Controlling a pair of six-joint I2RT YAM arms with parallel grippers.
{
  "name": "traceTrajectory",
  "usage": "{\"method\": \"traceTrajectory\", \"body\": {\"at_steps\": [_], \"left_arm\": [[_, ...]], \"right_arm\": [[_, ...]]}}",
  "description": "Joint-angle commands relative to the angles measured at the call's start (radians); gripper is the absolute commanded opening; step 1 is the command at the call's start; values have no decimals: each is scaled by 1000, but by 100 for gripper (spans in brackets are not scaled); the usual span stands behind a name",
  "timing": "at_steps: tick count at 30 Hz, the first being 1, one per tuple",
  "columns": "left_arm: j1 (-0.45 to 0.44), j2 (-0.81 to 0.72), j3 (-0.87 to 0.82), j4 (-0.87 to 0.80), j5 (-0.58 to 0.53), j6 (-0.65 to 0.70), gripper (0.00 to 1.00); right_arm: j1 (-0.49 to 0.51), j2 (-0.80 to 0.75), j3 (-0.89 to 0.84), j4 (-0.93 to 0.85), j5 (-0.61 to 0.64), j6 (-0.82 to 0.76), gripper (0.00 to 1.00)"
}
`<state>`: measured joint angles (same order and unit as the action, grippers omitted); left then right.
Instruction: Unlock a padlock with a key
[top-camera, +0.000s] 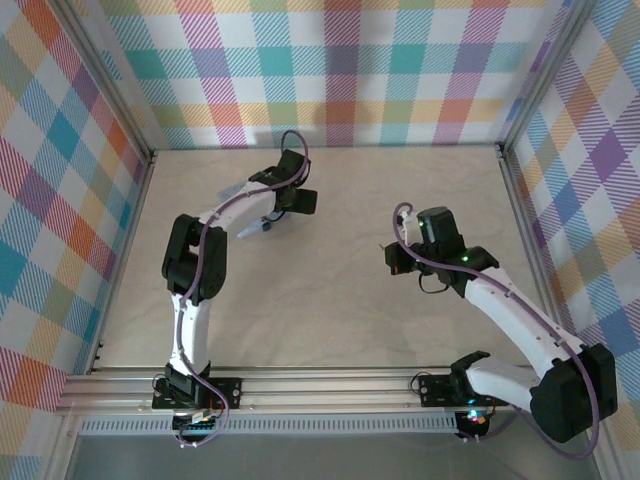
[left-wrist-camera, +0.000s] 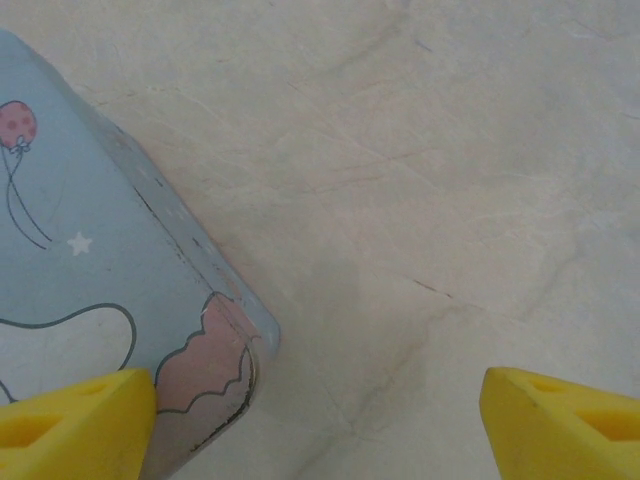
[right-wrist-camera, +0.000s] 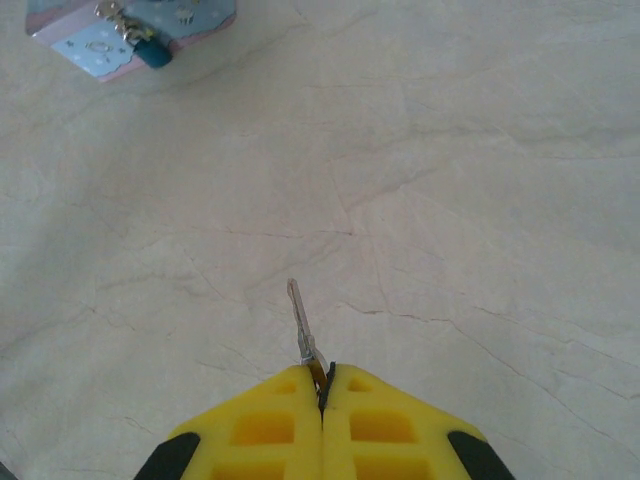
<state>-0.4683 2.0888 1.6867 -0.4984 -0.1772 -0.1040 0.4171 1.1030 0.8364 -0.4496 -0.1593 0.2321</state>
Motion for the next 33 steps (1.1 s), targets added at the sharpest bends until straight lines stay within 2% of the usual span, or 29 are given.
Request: {"method": "traceTrajectory", "body": {"at_steps": [1,9,17,27,30,33], "left_arm": [[-47,-39,-68,-36,40,-18,84],[-142,-137,-194,15,51,-65,84],[-256,-214,-308,47,35,-135,83],[-395,-247,-342,69,102,-212,83],[-424,-226,-331,90,149,-236,81],[-438,-207,-312,95,151,-244,81]], "right_arm": [[-34,-32,3,-12,-61,39,1],[-93,-72,-7,-40,-77,64,0],[-93,-146,41,-106,-4,53,0],[-103,-192,71,-131,11,87,0],[-103,-206,70,-139,36,75,0],[-103,-231,58,-134,50,60,0]]}}
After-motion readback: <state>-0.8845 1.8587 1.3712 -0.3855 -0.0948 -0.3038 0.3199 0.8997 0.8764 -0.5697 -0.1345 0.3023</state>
